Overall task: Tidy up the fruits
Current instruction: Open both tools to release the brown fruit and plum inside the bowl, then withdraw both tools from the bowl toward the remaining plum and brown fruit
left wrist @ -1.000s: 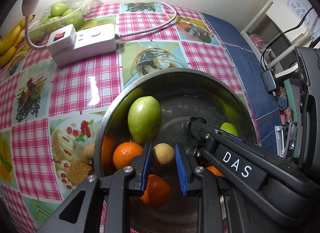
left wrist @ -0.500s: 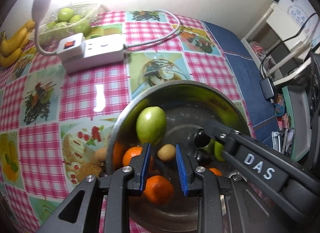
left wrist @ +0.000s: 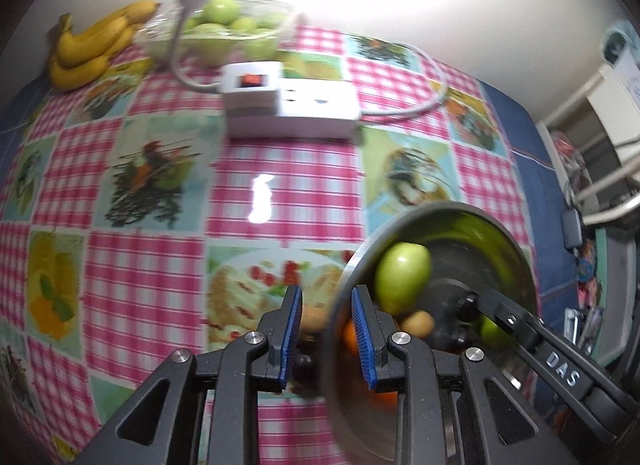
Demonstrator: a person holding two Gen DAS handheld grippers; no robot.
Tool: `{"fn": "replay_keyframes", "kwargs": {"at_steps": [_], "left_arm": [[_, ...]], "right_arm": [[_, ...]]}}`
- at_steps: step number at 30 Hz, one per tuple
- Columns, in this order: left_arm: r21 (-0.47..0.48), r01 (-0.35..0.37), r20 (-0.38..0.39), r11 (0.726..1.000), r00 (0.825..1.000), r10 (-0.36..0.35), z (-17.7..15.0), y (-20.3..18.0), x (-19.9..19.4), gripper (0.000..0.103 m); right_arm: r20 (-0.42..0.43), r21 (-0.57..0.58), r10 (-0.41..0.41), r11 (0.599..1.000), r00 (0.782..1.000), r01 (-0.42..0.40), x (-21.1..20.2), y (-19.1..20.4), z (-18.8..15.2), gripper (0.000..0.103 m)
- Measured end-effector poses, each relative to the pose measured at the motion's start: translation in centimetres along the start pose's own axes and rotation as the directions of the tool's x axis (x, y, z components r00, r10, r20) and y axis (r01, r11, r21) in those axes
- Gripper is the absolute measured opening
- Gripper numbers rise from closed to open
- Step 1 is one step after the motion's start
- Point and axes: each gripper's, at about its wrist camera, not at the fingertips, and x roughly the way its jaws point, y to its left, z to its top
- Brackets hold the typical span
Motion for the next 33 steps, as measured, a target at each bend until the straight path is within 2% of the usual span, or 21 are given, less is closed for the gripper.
{"fn": "replay_keyframes", "kwargs": {"at_steps": [2,4,7,9,11,15,17,22,25,30,32,33], "left_arm": [[-0.026,-0.025,0.001,0.999,1.0,0.025,0.1,0.9,-0.1,0.03],[-0.045,-0.039,-0.004,0.998,0.999,0.039,0.2,1.8,0.0,0.035],[-0.072,-0.055,-0.01,0.996,0.998,0.054,0.2,2.8,0.1,0.04],[-0.078,-0.07,-0.01,0.994,0.998,0.07,0.2,3.0,0.0,0.052],[-0.082,-0.081,-0.006,0.993,0.997,0.081,0.1,3.2,-0.1,0.062],[-0.08,-0.107,-0.005,0.991,0.994,0.107,0.0,3.4,-0.5,0.072],[-0.074,-0.128,0.0,0.989,0.992,0.128,-0.1,3.5,-0.6,0.075],[-0.085,-0.161,0.004,0.983,0.987,0.162,-0.3,4.2,-0.8,0.084],[-0.1,-0.176,0.007,0.979,0.984,0.177,-0.4,4.7,-0.8,0.091],[-0.123,-0.189,0.022,0.974,0.981,0.193,-0.6,5.4,-1.1,0.102],[-0.133,-0.193,0.03,0.972,0.98,0.199,-0.8,5.7,-1.3,0.103],[-0.139,-0.196,0.031,0.971,0.979,0.202,-0.8,5.9,-1.4,0.103]], "right_arm": [[-0.006,-0.016,-0.01,1.0,1.0,0.01,0.1,0.4,-0.1,0.031],[-0.008,-0.03,-0.023,0.999,1.0,0.022,0.2,0.7,-0.2,0.037],[-0.008,-0.056,-0.033,0.998,0.999,0.033,0.1,1.3,-0.4,0.038],[-0.006,-0.079,-0.045,0.996,0.999,0.044,0.0,1.9,-0.6,0.039],[-0.014,-0.097,-0.026,0.995,1.0,0.024,-0.1,2.3,-0.7,0.053],[-0.009,-0.126,-0.032,0.992,0.999,0.03,-0.2,3.0,-0.9,0.059],[-0.007,-0.133,-0.037,0.991,0.999,0.035,-0.2,3.1,-1.0,0.068],[-0.001,-0.145,-0.045,0.988,0.999,0.044,-0.2,3.4,-1.2,0.072],[0.003,-0.149,-0.049,0.988,0.999,0.049,-0.3,3.4,-1.4,0.083],[0.009,-0.156,-0.046,0.987,0.999,0.047,-0.4,3.6,-1.7,0.086],[0.013,-0.171,-0.046,0.984,0.999,0.048,-0.4,3.8,-2.0,0.099],[0.015,-0.176,-0.047,0.983,0.999,0.049,-0.4,3.9,-2.1,0.1]]}}
